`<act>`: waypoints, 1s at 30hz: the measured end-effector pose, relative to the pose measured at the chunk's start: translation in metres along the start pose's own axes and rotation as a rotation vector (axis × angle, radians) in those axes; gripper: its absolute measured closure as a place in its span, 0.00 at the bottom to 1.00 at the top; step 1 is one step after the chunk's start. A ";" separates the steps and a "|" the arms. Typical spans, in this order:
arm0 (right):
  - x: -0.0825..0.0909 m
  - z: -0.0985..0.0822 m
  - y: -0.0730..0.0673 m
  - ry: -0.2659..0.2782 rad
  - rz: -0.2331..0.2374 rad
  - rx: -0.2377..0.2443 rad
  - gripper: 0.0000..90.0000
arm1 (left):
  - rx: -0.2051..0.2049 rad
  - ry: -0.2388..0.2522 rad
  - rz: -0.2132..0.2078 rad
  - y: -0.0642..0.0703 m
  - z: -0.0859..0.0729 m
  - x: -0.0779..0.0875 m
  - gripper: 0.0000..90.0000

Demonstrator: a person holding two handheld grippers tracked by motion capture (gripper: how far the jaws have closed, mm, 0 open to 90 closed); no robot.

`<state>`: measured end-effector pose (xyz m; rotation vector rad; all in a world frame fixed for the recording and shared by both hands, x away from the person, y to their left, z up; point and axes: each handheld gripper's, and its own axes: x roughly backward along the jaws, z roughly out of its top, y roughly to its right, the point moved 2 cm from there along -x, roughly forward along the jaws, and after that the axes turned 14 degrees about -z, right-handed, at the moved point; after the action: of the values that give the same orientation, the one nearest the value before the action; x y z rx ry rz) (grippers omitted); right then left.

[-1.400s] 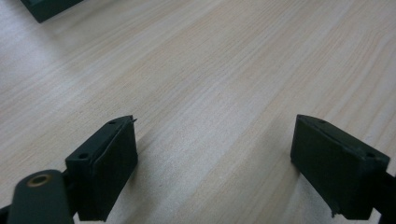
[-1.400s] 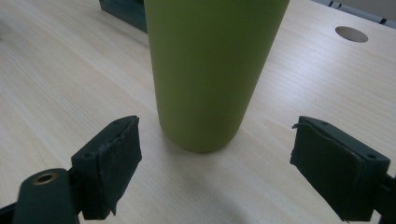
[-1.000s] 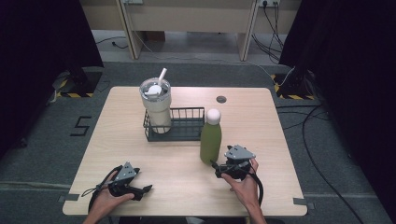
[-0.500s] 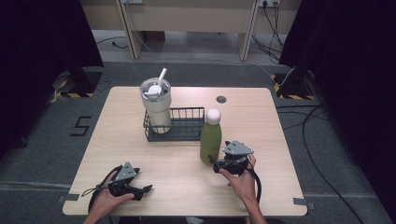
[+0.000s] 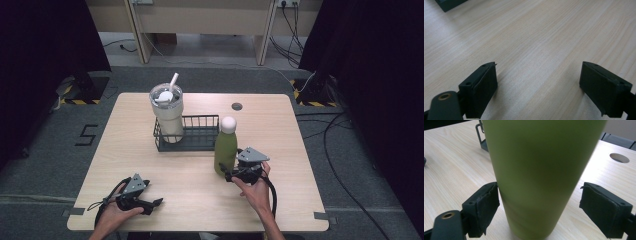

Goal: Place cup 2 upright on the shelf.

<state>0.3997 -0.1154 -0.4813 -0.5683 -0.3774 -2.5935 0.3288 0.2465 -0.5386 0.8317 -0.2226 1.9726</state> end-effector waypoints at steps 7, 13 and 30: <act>-0.007 0.001 -0.001 0.015 0.014 -0.017 0.18 | -0.001 0.000 0.000 0.000 0.000 0.000 0.15; -0.013 0.001 -0.005 0.024 0.029 -0.026 0.18 | 0.000 0.000 0.000 0.000 0.000 0.000 0.15; -0.026 -0.001 -0.004 0.104 0.067 -0.083 0.21 | 0.001 0.000 -0.001 0.000 0.000 0.000 0.15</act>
<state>0.4185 -0.1031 -0.4946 -0.4636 -0.2136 -2.5714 0.3287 0.2465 -0.5386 0.8319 -0.2218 1.9722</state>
